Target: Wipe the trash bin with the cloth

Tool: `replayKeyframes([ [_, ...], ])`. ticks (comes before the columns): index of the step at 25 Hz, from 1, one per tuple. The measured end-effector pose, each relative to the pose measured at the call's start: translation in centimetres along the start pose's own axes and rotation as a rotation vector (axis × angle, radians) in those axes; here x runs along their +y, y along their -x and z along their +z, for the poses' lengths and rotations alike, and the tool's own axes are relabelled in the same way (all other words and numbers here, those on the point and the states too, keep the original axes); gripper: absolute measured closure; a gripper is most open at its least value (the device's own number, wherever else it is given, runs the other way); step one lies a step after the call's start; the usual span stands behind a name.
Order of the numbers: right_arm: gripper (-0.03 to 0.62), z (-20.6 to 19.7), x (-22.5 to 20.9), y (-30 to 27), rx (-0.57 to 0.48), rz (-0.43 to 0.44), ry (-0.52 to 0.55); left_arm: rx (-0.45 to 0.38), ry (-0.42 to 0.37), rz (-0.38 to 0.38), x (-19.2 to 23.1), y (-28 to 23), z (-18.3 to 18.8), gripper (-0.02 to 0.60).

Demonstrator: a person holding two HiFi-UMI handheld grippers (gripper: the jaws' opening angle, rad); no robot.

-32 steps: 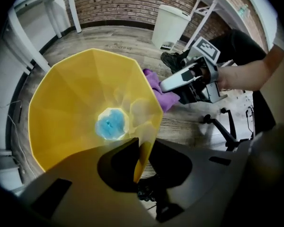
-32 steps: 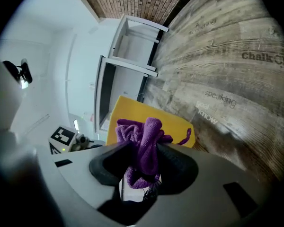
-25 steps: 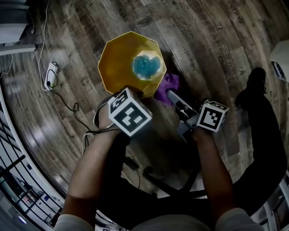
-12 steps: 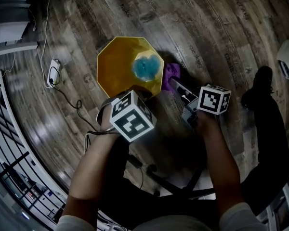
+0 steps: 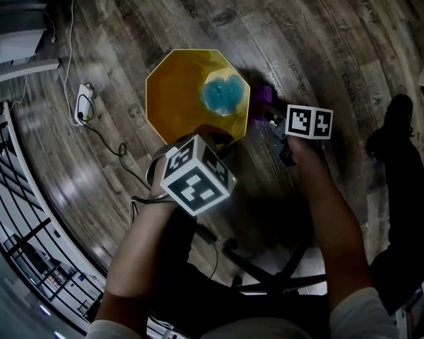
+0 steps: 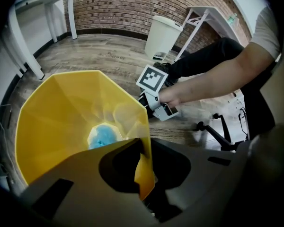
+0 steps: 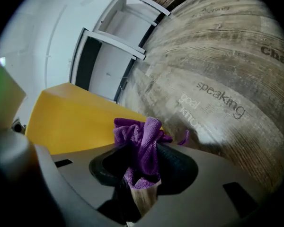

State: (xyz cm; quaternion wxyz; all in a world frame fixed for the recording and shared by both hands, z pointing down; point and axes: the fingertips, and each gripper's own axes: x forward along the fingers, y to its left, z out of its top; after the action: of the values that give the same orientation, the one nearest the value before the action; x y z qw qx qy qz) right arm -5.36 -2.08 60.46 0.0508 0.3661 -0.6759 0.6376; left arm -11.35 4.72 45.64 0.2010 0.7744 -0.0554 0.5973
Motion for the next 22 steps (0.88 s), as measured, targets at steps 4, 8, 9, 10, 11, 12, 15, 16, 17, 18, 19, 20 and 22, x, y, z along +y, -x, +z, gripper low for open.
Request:
replayKeyframes([
  [4,0.433,-1.0,-2.8,-2.1,0.061,-0.093,0.018,0.001,0.000,-0.009,-0.2,0.0,-0.1,0.551],
  [8,0.433,-1.6,-4.8,-3.5,0.099,-0.165,0.035,-0.009,-0.004,-0.006,-0.3,0.0,-0.1,0.551],
  [9,0.433,-1.7,-5.3,-3.8,0.108,-0.184,0.042,-0.008,-0.007,-0.007,-0.3,0.0,-0.1,0.551],
  [10,0.433,-1.9,-5.7,-4.1,0.116,-0.202,0.050,-0.006,-0.009,-0.007,-0.4,0.0,-0.2,0.549],
  [11,0.433,-2.0,-6.0,-4.4,0.121,-0.218,0.056,-0.004,-0.009,-0.009,-0.4,-0.1,-0.3,0.548],
  [12,0.433,-2.1,-6.2,-4.6,0.122,-0.230,0.058,-0.005,-0.003,-0.012,-0.5,-0.1,-0.4,0.546],
  [15,0.433,-2.0,-6.4,-4.9,0.112,-0.254,0.061,-0.018,0.029,-0.023,-0.5,-0.1,-0.5,0.539],
  [16,0.433,-2.0,-6.4,-4.9,0.110,-0.260,0.063,-0.020,0.034,-0.022,-0.5,-0.1,-0.6,0.538],
  [17,0.433,-2.0,-6.3,-4.8,0.108,-0.265,0.067,-0.020,0.035,-0.021,-0.4,-0.1,-0.5,0.537],
  [18,0.433,-1.9,-6.3,-4.6,0.106,-0.272,0.072,-0.018,0.034,-0.019,-0.5,-0.1,-0.5,0.537],
  [19,0.433,-1.9,-6.2,-4.2,0.103,-0.278,0.079,-0.014,0.031,-0.016,-0.5,-0.2,-0.4,0.535],
  [20,0.433,-1.9,-6.2,-3.7,0.100,-0.283,0.087,-0.012,0.032,-0.014,-0.5,-0.3,-0.4,0.535],
  [22,0.433,-2.0,-5.8,-2.5,0.088,-0.277,0.090,-0.017,0.058,-0.009,-0.3,-0.4,-0.1,0.535],
])
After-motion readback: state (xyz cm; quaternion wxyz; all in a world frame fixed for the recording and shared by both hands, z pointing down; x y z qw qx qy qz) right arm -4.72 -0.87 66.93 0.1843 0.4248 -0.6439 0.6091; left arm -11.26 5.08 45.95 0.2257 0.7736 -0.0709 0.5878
